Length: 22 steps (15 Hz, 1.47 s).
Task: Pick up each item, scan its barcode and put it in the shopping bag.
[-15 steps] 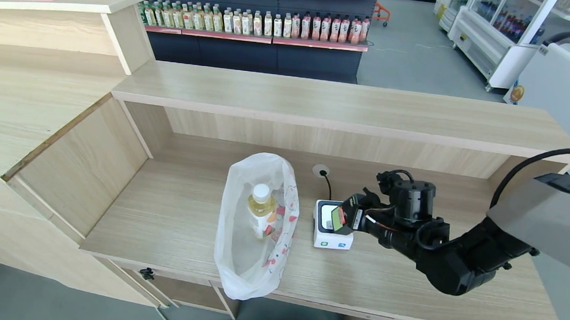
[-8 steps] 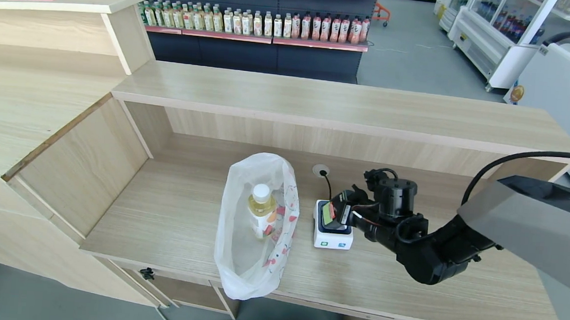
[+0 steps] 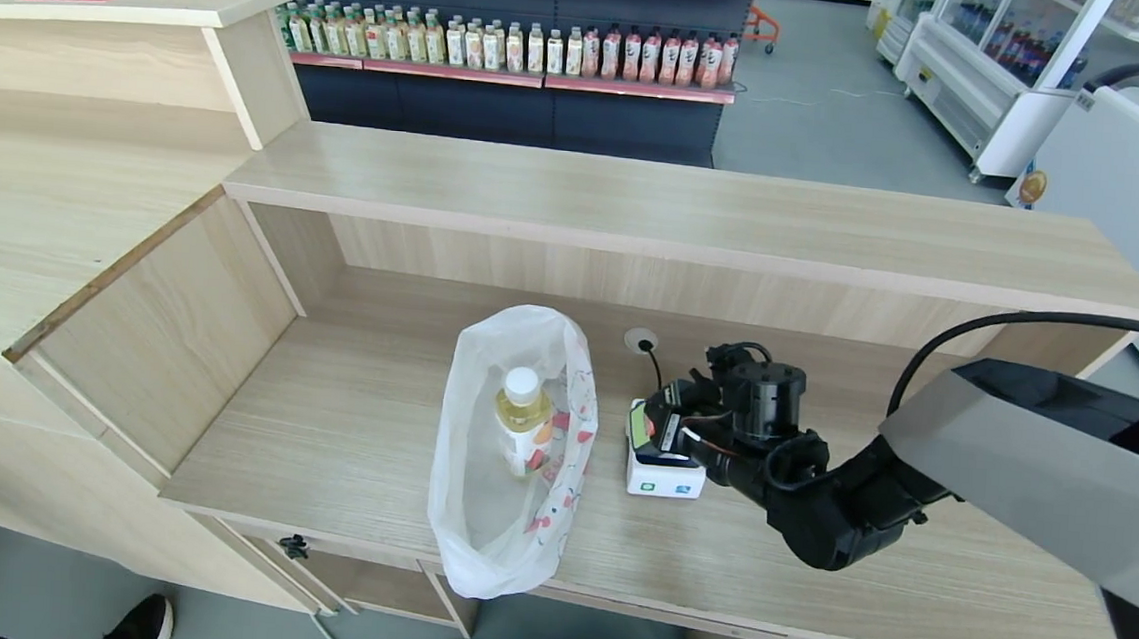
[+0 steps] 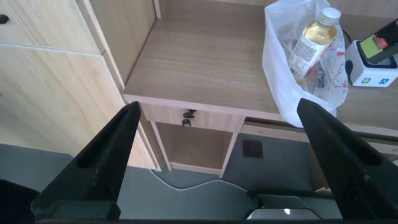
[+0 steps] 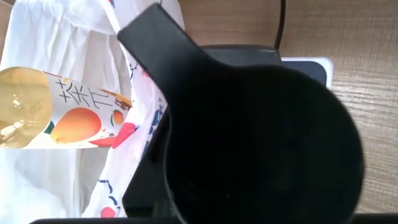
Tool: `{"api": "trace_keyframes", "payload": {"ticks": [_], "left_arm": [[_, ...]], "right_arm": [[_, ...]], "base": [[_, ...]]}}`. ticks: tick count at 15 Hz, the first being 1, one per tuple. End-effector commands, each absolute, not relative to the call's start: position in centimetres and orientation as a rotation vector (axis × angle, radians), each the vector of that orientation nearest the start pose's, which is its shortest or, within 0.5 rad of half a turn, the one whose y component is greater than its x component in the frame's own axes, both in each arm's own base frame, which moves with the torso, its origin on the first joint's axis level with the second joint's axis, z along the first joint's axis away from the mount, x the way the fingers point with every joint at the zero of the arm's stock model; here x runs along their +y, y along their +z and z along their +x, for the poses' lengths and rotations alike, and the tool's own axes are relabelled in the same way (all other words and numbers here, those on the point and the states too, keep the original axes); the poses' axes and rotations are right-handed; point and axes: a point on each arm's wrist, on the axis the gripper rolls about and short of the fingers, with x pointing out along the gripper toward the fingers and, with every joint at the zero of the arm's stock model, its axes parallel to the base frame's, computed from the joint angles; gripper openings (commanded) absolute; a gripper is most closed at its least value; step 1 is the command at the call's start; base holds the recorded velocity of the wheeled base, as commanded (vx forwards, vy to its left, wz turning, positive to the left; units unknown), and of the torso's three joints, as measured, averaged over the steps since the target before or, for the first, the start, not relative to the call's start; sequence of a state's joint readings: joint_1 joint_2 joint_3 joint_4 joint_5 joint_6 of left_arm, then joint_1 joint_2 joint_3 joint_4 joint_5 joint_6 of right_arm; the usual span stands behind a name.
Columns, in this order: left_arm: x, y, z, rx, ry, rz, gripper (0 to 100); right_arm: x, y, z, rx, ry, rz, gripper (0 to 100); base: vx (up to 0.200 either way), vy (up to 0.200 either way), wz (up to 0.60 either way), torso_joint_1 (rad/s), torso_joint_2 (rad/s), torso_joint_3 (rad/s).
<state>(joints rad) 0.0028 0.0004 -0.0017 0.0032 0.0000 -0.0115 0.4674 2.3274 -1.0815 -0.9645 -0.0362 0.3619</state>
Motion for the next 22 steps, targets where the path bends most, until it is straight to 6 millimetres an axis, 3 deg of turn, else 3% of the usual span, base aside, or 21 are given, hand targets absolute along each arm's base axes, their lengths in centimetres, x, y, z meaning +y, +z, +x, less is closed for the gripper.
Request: {"api": "trace_keyframes", "payload": {"ticks": [1,4,6,7,8,11,16,20,22], "left_arm": [[0.0,7.6,-2.3,0.002,0.003,-0.012,100],[0.0,7.6,-2.3,0.002,0.003,-0.012,100],[0.0,7.6,-2.3,0.002,0.003,-0.012,100],[0.0,7.6,-2.3,0.002,0.003,-0.012,100],[0.0,7.6,-2.3,0.002,0.003,-0.012,100],[0.0,7.6,-2.3,0.002,0.003,-0.014,100],[0.0,7.6,-2.3,0.0,0.003,-0.014,100],[0.0,7.6,-2.3,0.0,0.003,-0.015,100],[0.0,7.6,-2.3,0.002,0.003,-0.012,100]], "right_arm": [[19.4,5.9,38.6,0.321,0.379,0.305,0],[19.0,7.3,37.8,0.307,0.374,0.34,0],[17.5,10.2,36.9,0.261,0.354,0.335,0],[16.9,10.7,36.8,0.247,0.341,0.31,0],[14.1,12.3,36.1,0.19,0.262,0.122,0],[11.7,14.4,32.8,0.172,0.223,0.016,0],[13.6,15.7,28.7,0.185,0.322,0.011,0],[16.7,16.9,24.8,0.224,0.462,0.13,0],[17.6,16.3,23.6,0.307,0.502,0.106,0]], "base": [[0.0,0.0,0.0,0.0,0.0,0.0],[0.0,0.0,0.0,0.0,0.0,0.0],[0.0,0.0,0.0,0.0,0.0,0.0],[0.0,0.0,0.0,0.0,0.0,0.0],[0.0,0.0,0.0,0.0,0.0,0.0],[0.0,0.0,0.0,0.0,0.0,0.0],[0.0,0.0,0.0,0.0,0.0,0.0],[0.0,0.2,0.0,0.002,0.01,0.001],[0.0,0.2,0.0,-0.007,0.0,0.007]]}}
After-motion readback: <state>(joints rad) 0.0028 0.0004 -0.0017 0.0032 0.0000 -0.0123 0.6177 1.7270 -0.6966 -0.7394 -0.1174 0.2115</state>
